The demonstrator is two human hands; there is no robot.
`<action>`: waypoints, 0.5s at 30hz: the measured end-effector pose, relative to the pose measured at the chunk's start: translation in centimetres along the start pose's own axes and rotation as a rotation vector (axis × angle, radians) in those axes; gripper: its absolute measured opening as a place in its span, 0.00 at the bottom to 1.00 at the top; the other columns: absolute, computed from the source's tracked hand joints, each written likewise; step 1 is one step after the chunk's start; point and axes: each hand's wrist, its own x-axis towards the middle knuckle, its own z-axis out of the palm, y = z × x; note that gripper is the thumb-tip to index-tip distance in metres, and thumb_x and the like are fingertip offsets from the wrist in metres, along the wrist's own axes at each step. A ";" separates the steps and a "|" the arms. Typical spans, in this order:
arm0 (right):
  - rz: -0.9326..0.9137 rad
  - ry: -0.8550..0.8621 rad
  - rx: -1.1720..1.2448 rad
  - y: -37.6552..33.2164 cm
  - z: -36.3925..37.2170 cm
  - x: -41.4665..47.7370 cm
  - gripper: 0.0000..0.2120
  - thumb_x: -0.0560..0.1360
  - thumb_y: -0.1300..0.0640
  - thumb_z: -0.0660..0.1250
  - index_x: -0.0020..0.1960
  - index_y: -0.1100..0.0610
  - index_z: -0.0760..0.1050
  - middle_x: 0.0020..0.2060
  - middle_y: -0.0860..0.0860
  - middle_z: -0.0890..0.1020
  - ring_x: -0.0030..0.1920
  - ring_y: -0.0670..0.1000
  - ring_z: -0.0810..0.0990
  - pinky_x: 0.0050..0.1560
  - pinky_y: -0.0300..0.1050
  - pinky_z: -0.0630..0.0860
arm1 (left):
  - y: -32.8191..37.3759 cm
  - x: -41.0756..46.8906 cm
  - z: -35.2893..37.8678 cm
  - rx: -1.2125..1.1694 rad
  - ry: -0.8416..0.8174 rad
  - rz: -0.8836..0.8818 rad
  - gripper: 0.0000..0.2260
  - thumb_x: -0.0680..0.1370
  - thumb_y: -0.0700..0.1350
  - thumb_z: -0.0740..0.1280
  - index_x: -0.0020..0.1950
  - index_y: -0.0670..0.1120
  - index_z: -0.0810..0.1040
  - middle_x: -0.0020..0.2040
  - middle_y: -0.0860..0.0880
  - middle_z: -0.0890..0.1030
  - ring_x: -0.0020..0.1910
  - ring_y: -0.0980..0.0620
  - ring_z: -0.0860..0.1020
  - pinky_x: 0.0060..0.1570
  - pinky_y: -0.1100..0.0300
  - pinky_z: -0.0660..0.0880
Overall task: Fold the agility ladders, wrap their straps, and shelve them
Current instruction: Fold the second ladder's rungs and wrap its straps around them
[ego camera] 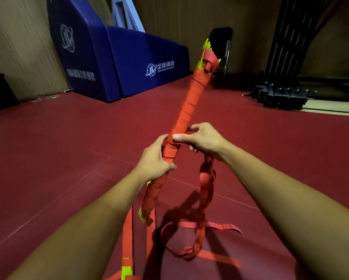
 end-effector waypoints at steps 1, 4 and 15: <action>0.007 -0.037 0.024 0.1 -0.3 0.0 0.14 0.74 0.55 0.74 0.53 0.64 0.81 0.27 0.55 0.77 0.25 0.47 0.73 0.28 0.36 0.71 | -0.1 -0.1 -0.1 -0.027 0.000 -0.015 0.41 0.64 0.38 0.80 0.72 0.56 0.67 0.48 0.48 0.81 0.43 0.50 0.78 0.43 0.57 0.77; 0.029 -0.157 0.078 0.6 -1.0 0.1 0.10 0.77 0.67 0.68 0.58 0.66 0.78 0.34 0.58 0.81 0.30 0.47 0.78 0.37 0.35 0.78 | -0.4 -0.2 -0.3 -0.082 0.001 -0.050 0.43 0.62 0.37 0.80 0.71 0.61 0.67 0.51 0.47 0.82 0.47 0.45 0.81 0.48 0.49 0.81; 0.020 -0.261 -0.125 -0.1 -1.8 0.4 0.04 0.72 0.69 0.72 0.45 0.63 0.81 0.39 0.55 0.80 0.38 0.46 0.75 0.38 0.32 0.71 | -0.4 0.1 0.3 -0.128 0.060 -0.106 0.44 0.63 0.38 0.78 0.73 0.65 0.67 0.52 0.52 0.82 0.49 0.49 0.79 0.54 0.53 0.79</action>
